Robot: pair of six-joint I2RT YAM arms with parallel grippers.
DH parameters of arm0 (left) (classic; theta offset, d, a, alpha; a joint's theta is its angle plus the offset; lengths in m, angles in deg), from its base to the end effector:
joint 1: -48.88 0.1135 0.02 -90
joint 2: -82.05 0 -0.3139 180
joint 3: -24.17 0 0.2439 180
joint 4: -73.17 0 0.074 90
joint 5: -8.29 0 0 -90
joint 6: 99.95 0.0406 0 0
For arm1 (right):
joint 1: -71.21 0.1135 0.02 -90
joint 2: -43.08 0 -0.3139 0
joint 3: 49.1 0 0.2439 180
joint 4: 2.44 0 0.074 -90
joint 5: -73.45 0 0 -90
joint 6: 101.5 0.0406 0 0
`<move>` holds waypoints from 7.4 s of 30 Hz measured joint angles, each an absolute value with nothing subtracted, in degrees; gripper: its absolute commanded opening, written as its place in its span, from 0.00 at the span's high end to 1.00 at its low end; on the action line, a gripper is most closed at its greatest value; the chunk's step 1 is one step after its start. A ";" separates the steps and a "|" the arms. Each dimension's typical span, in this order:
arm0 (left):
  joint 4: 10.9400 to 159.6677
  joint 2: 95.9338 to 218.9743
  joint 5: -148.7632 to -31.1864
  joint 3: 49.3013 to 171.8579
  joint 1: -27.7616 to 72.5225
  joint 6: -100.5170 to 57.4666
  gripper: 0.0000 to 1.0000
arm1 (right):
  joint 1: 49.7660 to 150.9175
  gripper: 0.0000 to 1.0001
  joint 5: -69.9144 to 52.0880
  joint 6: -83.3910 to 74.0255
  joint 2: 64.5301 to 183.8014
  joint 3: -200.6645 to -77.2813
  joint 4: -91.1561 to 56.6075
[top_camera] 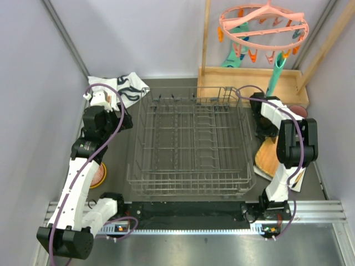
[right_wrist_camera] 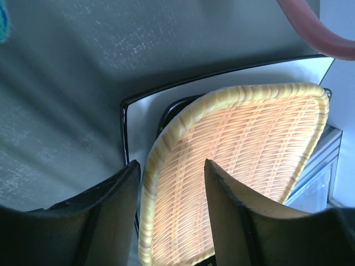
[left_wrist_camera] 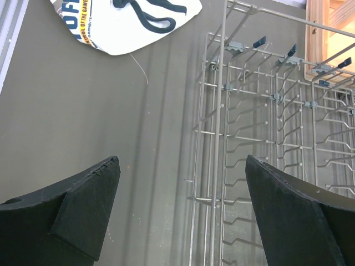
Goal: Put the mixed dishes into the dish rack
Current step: Grab a plate with the right arm, then pass the plate from the right arm to the left
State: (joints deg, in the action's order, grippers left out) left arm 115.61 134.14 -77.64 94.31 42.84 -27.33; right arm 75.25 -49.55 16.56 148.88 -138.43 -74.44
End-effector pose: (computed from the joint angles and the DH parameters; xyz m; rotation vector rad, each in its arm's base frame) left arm 0.1627 -0.0143 0.3895 -0.2432 1.9856 -0.1921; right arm 0.3430 0.0021 0.2384 0.6039 2.7846 -0.8006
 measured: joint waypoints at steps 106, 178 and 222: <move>115.85 134.89 -79.36 95.18 42.84 -28.73 0.01 | 74.94 1.00 -33.50 9.50 130.11 -164.46 -91.88; 79.51 146.91 -119.14 96.50 34.47 -60.05 0.13 | 79.79 1.00 19.80 17.63 114.92 -168.96 -68.58; 14.35 176.70 -117.57 89.11 17.81 -93.73 0.21 | 80.21 1.00 33.71 33.47 111.38 -161.20 -49.17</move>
State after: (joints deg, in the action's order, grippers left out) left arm 14.35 176.70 -117.57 89.11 17.81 -93.73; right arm 80.21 33.71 33.47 111.38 -161.20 -49.17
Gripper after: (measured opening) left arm 0.820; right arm 0.138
